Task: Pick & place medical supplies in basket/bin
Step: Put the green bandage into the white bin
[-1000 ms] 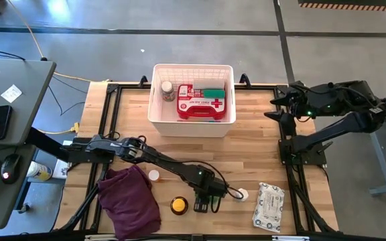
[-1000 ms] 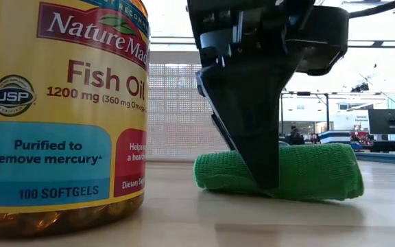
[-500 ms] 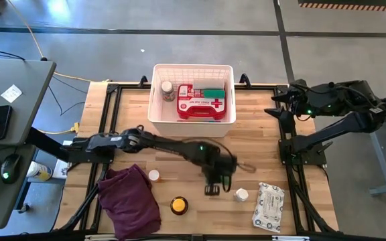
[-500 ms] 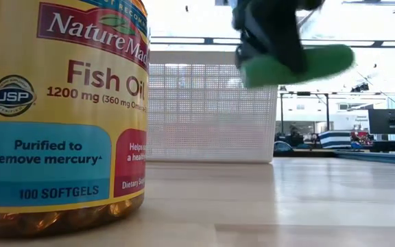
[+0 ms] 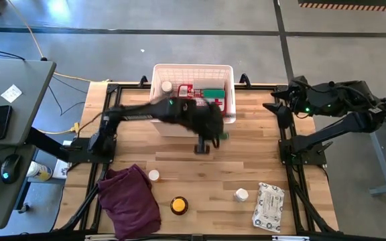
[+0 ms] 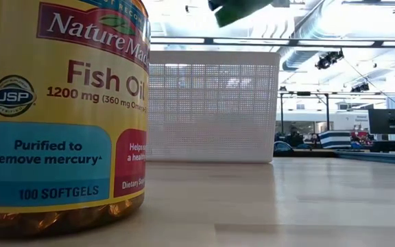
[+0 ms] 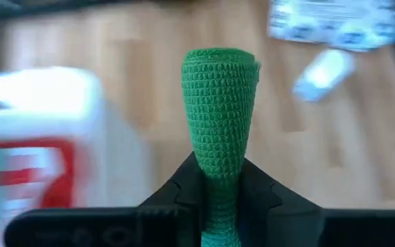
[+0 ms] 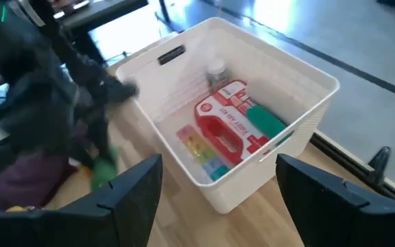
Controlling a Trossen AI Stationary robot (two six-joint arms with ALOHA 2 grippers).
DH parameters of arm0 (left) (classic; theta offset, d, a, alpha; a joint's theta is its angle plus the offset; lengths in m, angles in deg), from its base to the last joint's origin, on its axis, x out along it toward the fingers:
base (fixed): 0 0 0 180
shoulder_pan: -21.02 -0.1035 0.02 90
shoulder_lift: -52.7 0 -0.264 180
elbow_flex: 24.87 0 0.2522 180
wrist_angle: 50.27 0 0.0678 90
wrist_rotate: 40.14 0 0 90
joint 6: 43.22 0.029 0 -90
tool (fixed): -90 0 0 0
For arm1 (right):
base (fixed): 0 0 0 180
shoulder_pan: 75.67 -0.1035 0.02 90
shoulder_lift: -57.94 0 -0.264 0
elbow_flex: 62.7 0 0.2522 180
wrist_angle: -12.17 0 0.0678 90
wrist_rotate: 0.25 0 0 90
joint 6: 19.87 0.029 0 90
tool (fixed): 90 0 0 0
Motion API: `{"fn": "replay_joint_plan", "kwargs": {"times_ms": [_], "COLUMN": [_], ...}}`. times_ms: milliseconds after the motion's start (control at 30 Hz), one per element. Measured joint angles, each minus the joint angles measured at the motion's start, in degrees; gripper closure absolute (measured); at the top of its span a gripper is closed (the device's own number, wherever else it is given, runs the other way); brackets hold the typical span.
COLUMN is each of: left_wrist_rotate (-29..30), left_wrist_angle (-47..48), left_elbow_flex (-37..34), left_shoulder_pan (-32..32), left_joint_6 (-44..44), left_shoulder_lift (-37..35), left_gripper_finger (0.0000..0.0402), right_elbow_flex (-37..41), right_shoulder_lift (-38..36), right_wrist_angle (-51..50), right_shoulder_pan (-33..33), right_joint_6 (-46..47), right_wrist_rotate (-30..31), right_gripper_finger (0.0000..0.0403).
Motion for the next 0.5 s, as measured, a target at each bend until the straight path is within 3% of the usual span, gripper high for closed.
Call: {"fn": "replay_joint_plan", "kwargs": {"times_ms": [333,500], "left_wrist_rotate": [0.3,-5.6], "left_wrist_angle": [7.6,3.7], "left_elbow_flex": [-0.1,-2.9], "left_shoulder_pan": [-17.2,-27.5], "left_joint_6": [19.4,22.8], "left_shoulder_lift": [-3.6,-1.7], "left_gripper_finger": [0.0303,0.0314], "right_elbow_flex": [0.0,0.0], "right_shoulder_lift": [1.7,2.9], "right_wrist_angle": [0.3,0.7], "right_shoulder_pan": [0.5,3.0], "right_joint_6": [6.3,7.5], "right_wrist_rotate": [15.3,21.8], "right_gripper_finger": [0.0128,0.0128]}}
